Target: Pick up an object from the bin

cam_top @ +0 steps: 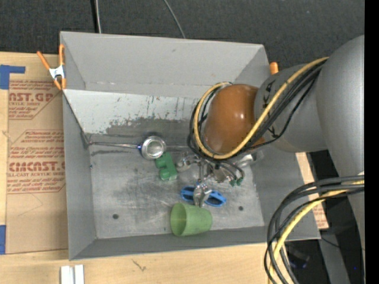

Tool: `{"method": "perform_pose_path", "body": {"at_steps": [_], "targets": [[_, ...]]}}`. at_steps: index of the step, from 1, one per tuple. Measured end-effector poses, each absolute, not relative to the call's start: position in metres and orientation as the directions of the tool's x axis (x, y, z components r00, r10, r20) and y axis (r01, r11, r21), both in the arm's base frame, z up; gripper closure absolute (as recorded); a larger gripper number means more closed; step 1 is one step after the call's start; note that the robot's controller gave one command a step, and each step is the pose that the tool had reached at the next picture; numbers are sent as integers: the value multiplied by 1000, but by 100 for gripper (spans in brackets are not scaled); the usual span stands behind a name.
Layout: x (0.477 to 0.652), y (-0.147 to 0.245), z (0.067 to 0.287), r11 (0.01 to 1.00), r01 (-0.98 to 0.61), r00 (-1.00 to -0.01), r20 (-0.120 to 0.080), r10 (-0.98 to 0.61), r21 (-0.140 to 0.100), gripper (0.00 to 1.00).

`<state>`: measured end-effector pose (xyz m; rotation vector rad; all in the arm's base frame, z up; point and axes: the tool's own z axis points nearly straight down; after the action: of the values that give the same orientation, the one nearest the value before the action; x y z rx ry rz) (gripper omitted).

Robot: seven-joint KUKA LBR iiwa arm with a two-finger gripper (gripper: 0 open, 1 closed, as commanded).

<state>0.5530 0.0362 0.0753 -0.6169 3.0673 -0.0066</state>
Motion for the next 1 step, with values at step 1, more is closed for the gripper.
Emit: {"method": "perform_pose_path", "body": {"at_steps": [1], "targets": [[549,63,76,942,-335,-942,-13,-335,-6,0]]}}
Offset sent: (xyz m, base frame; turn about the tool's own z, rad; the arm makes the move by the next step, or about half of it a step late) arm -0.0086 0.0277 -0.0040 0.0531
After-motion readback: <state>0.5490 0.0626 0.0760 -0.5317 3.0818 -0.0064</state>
